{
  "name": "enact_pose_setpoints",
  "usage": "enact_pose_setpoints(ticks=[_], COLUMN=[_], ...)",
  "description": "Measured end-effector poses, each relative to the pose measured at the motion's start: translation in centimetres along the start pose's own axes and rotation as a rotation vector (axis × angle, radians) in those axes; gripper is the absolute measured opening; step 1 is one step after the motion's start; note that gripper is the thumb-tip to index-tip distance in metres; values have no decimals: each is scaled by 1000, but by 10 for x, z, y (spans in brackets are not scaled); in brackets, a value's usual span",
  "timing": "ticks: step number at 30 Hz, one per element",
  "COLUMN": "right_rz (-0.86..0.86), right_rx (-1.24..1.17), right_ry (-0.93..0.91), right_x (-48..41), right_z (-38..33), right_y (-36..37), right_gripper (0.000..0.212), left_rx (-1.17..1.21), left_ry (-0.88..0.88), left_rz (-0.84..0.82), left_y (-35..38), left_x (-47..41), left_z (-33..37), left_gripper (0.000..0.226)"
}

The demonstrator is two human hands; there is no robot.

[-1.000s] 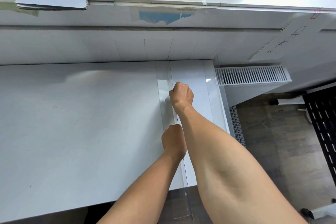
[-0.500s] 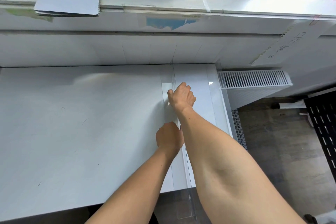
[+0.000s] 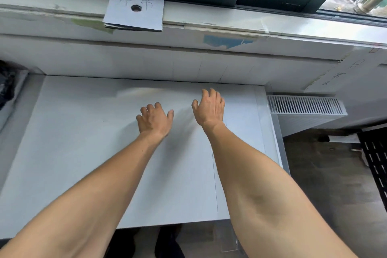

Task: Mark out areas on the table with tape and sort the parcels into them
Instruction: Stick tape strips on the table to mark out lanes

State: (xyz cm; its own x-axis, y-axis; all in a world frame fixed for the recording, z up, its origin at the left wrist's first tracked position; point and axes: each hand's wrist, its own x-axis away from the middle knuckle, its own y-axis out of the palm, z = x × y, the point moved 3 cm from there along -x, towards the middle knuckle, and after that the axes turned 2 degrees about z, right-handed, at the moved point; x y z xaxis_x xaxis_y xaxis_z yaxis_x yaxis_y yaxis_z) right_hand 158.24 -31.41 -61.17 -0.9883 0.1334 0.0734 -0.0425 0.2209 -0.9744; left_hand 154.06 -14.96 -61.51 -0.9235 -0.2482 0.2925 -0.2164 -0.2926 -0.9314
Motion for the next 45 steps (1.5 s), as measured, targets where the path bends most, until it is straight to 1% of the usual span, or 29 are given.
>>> enact_pose_setpoints(ticks=[8,12,19,23,26,29,33,38,40,45], right_rz=[-35,-93,-127,-119,-118,-123,-125,-183,-229,-320], right_rx=[26,88,109,116,125,132,135,128,110,99], right_ry=[-141,-299,-423,-492,-552,-595,-642,-662,-661,-643], right_x=[18,33,61,78,92,103,115,129,134,140], right_z=[-100,-162,-266,-323,-364,-395,-429,-457,-464,-473], right_y=[12,24,40,53,64,75,89,109,118,135], right_gripper=[48,53,54,49,45,44,40,43,45,44], left_rx=[-36,-155,-176,-164,-176,-157,-63,9,54,127], left_ry=[31,29,-66,-109,-144,-172,-248,-298,-328,-346], left_rz=[92,126,178,191,191,180,135,-47,-95,-71], left_y=[-50,-75,-111,-124,-131,-132,-125,-94,-79,-60], left_x=[-19,-27,-29,-27,-25,-22,-20,-12,-7,-4], left_z=[-92,-150,-252,-301,-337,-367,-401,-428,-434,-441], left_gripper=[56,54,49,47,50,49,43,29,24,33])
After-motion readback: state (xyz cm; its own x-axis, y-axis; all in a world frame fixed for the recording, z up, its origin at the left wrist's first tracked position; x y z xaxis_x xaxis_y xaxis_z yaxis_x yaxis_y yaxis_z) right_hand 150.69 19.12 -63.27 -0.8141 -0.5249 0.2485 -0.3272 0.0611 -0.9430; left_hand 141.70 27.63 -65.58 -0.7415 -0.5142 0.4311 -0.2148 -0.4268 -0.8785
